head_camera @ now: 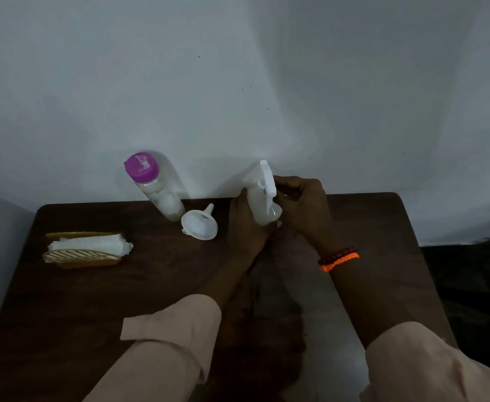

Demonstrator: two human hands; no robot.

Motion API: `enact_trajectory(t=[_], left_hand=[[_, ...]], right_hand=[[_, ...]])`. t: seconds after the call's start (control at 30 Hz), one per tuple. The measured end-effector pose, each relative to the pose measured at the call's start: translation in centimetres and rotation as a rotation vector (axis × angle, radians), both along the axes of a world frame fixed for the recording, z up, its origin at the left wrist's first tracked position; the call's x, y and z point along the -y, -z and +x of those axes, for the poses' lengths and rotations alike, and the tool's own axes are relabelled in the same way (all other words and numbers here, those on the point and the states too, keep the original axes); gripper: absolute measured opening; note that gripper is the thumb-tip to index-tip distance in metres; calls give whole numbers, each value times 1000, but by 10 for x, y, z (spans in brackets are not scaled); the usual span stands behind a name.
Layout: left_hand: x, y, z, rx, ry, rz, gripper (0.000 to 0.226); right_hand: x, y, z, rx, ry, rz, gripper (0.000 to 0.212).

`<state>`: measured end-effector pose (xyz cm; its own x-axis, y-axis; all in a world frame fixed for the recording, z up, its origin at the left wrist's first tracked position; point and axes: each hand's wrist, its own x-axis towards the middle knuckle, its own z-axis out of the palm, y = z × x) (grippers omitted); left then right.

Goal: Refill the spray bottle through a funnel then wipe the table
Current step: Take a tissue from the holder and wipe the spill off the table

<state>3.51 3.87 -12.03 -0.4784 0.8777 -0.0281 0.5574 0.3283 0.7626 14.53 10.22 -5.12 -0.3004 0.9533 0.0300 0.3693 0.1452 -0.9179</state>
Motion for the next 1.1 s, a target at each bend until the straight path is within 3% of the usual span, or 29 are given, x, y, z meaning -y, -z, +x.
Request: enact_trajectory(t=[0.17,0.3,0.47,0.63,0.8,0.93,1.1], left_hand=[[12,-25,-9,125,86,-81,99],[55,-35,-16,148,28,-9,57],[151,-31,-32,354,-162,-76,41],[246,-13,-89,370,-369,-59,15],[290,-22,-178,428,-562,-51,26],[290,-29,-258,427,-726,76,16],[255,-35,-328,432,-810,153,22]], right_hand=[[13,0,4,27,68,-43,30],[50,-2,15,148,228,-26,19],[148,12,18,138,403,-206,6],[219,42,-40,162,162,-375,10],[217,31,-115,165,-31,-335,12],[197,21,-172,186,-139,-282,13],[173,28,-223,183,-152,-235,16]])
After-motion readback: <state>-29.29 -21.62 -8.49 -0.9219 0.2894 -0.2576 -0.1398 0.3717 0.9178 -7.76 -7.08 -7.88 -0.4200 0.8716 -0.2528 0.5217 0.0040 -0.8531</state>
